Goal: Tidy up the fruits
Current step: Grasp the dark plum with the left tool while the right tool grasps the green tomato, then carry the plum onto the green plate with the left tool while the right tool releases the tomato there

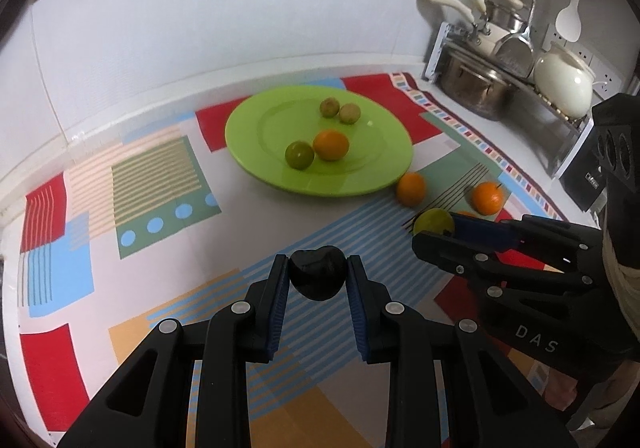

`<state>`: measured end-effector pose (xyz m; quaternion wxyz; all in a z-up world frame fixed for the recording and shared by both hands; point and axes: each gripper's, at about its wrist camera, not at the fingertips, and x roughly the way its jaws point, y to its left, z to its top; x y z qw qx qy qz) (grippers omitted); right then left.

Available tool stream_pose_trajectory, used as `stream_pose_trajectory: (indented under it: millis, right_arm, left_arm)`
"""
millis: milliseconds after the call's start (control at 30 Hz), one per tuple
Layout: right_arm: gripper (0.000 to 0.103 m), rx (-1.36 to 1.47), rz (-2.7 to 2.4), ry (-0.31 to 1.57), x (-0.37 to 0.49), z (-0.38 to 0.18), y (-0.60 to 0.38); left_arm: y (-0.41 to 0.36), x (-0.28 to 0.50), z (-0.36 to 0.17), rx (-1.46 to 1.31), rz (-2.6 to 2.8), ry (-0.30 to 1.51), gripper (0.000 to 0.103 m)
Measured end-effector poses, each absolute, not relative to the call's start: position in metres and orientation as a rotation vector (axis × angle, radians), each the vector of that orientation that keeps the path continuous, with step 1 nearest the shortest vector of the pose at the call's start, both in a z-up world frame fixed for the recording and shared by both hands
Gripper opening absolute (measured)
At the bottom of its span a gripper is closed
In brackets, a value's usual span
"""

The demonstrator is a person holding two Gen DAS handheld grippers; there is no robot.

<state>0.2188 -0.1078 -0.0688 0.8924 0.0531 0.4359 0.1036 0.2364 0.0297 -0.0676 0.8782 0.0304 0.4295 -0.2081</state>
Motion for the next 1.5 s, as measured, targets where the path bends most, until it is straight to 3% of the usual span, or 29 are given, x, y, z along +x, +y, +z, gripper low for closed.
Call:
stream_pose_trajectory:
  millis: [733, 1500]
  right_arm:
    - [0.031, 0.108, 0.236, 0.788, 0.219, -0.015, -0.111]
    - [0.031, 0.092, 0.248, 0.727, 0.278, 0.021, -0.117]
  left_arm:
    - [0.022, 0.243, -0.013, 0.089, -0.455, 0.749, 0.029]
    - [0.012, 0.293, 0.016, 0.107, -0.455, 0.679, 0.029]
